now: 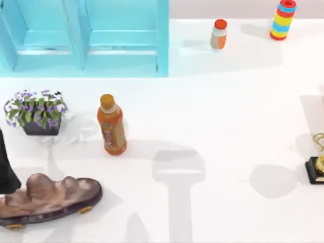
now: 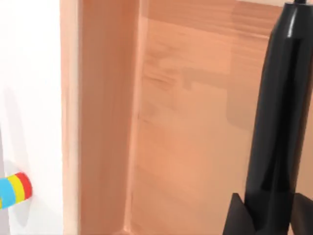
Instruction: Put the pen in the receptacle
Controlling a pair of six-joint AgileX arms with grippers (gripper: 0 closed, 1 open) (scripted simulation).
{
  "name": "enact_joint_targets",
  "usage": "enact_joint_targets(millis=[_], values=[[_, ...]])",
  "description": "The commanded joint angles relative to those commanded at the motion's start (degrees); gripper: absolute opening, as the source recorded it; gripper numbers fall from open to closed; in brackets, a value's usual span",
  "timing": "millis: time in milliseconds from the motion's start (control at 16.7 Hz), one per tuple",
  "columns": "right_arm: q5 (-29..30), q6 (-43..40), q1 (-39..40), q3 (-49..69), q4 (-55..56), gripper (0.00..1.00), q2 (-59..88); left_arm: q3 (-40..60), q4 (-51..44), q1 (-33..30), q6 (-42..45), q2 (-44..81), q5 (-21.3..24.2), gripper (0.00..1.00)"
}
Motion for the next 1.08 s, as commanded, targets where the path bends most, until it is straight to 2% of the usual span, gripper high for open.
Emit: enact_joint_targets(millis=[420,780,1080], values=[[1.8,4.2,8.6,-3.6,14.3,0.0,0.2,0.0,0.0,0.0,0.0,0.0,0.0,1.0],[4.7,9.9,7.4,-8.5,13.2,0.0,3.2,0.0,0.0,0.0,0.0,0.0,0.0,1.0],[4.9,10.5,7.1,-8.7,13.0,0.0,3.7,0.0,0.0,0.0,0.0,0.0,0.0,1.0]])
